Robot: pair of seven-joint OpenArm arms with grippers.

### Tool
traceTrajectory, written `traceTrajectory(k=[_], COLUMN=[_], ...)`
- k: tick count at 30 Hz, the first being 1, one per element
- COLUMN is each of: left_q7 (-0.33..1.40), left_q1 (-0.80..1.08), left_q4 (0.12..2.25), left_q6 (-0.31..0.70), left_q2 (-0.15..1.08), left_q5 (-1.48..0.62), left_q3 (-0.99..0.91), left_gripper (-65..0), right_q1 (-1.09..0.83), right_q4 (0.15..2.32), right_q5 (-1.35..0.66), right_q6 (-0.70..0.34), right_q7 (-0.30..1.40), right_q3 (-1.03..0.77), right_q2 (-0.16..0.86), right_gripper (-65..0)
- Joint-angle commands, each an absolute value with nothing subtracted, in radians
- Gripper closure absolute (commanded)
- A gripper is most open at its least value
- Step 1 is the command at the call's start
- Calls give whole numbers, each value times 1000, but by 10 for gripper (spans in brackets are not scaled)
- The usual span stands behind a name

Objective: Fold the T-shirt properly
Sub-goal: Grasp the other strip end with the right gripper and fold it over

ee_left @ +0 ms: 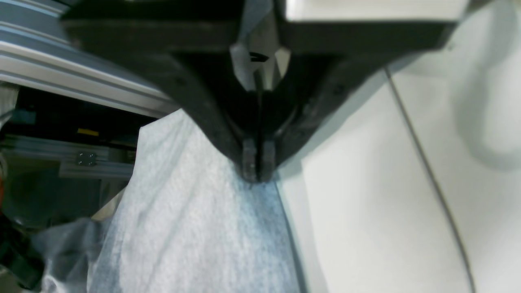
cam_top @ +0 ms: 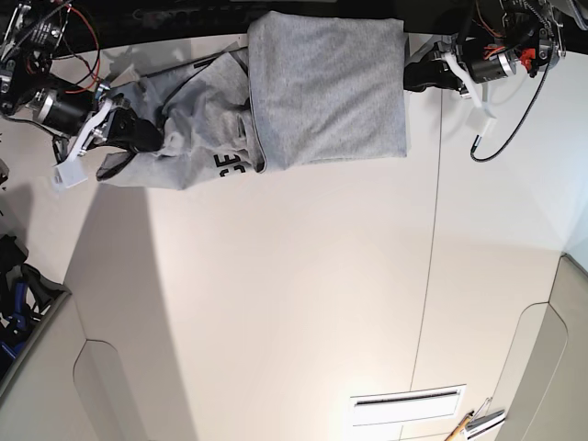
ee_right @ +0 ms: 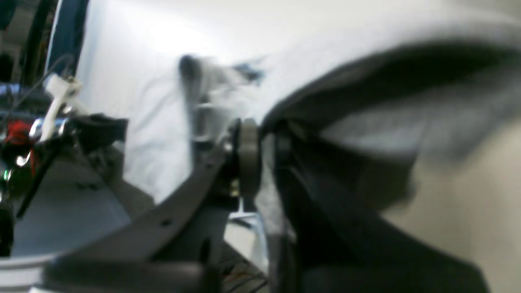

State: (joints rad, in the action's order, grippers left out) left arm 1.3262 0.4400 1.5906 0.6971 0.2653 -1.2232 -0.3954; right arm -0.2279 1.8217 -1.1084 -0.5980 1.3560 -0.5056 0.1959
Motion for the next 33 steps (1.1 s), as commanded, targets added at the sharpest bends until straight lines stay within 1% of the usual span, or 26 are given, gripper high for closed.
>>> traceTrajectory(k=[1,5,7,12,16,20,24,27,33], left_q7=[1330,1330,1330,1330,1330,1328,1328,1328,1327], left_q1=[446,446,446,446,446,446,446,446,446], left_q4=[1597,1597,1597,1597,1597,1597,1597,1597,1597], left_q6=[698,698,698,698,698,698,698,698,698], left_q2=[269,269,269,269,269,269,269,269,268], left_q5=[-1236,-1236,-1236,-1236,-1236,-1236,-1237,-1237,-1237], left_q3=[-394,-394,-394,-394,-394,-394,-394,-394,-394], left_gripper=[0,0,0,0,0,0,0,0,0], right_q1=[-233,-268,-279,-272,-272,-272,-272,-272,-229], right_q4=[1885,2046,2091,2091,2084,2084,2083,2072,1990], right_q5=[-1145,-1135,-1072,-867,-724,-579,-472,-424,-414], right_q6=[-603,-603,-603,-598,-589,-571,-560,-545,-533], right_q7=[1342,1327,1281,1147,1054,988,953,926,916], right_q3=[-491,-366,-279,-14,192,337,418,434,433], right_q2=[188,125,94,51,51,51,47,32,-19], right_gripper=[0,0,0,0,0,0,0,0,0])
